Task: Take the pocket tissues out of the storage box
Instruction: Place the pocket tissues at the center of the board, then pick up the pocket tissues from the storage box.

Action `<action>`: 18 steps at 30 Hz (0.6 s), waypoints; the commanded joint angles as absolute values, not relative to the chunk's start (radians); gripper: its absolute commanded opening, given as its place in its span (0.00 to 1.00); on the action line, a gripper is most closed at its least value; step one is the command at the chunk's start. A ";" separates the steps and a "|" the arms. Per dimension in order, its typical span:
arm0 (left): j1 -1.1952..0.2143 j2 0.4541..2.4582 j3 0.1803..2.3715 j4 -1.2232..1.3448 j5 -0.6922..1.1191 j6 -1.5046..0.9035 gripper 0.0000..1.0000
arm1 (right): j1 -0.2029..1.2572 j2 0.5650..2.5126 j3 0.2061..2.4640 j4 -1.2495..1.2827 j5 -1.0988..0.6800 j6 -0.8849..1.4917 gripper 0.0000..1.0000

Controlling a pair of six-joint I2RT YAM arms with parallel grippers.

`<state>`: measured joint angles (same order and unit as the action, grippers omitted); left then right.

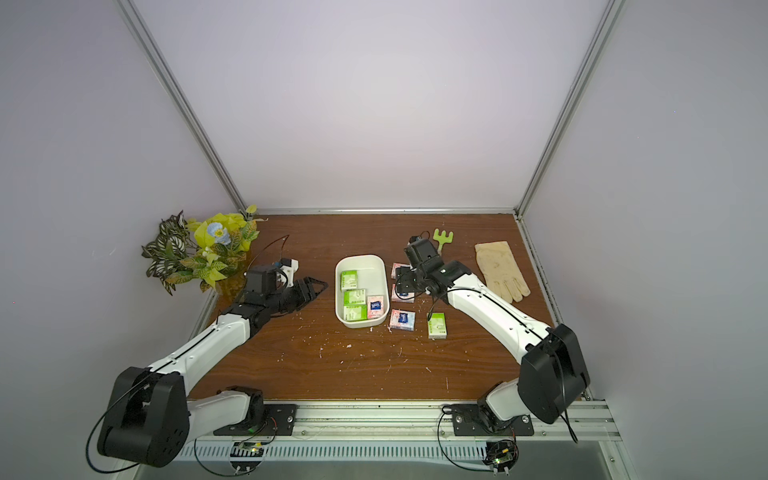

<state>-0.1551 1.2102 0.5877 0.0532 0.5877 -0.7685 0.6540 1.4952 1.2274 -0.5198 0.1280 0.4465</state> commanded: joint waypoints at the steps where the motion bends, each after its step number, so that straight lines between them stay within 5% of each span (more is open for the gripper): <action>1: -0.193 1.240 0.564 0.110 0.614 -0.789 0.63 | 0.711 1.578 1.316 -0.480 0.100 0.463 0.77; 18: -0.244 1.313 0.499 0.189 0.627 -0.805 0.48 | 0.825 2.043 1.710 -0.445 0.046 0.496 0.75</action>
